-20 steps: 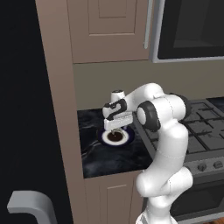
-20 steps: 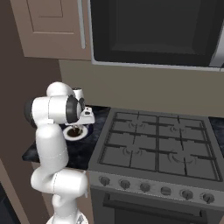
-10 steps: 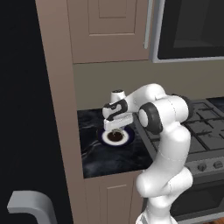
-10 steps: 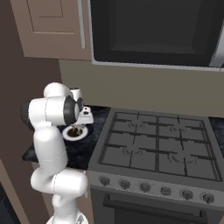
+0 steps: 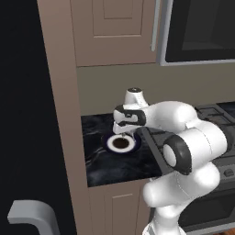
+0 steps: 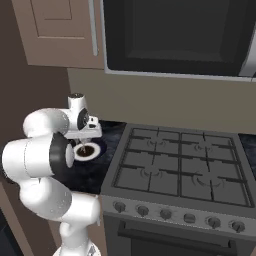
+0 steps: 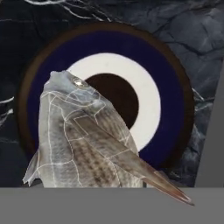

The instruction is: Place the fish on the counter behind the older fish on the same shelf of the fridge to maintain FIFO order. Close the fridge door when finished.

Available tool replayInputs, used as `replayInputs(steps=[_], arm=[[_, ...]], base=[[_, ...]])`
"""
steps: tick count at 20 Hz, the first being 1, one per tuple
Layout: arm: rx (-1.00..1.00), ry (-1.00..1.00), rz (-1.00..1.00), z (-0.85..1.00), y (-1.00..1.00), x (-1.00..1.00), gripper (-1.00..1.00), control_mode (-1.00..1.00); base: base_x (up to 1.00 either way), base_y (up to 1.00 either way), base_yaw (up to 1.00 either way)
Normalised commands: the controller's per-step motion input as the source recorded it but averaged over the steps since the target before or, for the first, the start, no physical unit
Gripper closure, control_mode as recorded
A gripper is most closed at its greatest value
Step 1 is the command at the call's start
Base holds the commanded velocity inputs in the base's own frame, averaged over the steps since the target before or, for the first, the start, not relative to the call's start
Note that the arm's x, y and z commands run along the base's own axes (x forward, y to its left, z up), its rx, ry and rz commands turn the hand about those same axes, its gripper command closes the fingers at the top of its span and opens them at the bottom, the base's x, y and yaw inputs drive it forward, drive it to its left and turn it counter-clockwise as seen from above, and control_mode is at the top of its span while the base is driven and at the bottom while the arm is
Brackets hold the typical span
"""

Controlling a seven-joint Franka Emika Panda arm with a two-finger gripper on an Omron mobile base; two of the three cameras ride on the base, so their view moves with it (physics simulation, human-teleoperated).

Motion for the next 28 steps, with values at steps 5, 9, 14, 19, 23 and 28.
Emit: replayInputs(steps=[5, 9, 14, 19, 23, 28], arm=[[0.13, -0.13, 0.00, 0.91, -0.01, -1.00, 1.00, -1.00], [0.12, -0.13, 0.00, 0.89, 0.00, -0.99, 1.00, -1.00], [0.11, -0.12, 0.00, 0.97, 0.00, -0.92, 1.00, -1.00], [0.09, -0.10, -0.03, 0.69, 0.00, -0.91, 1.00, -1.00], [0.02, -0.11, -0.08, 0.51, -0.03, -0.90, 1.00, -1.00], [0.00, -0.06, -0.12, 0.37, -0.16, -0.88, 1.00, -1.00]], base=[[0.00, 0.00, 0.00], [0.00, 0.00, 0.00], [0.00, 0.00, 0.00], [0.00, 0.00, 0.00], [0.00, 0.00, 0.00], [0.00, 0.00, 0.00]])
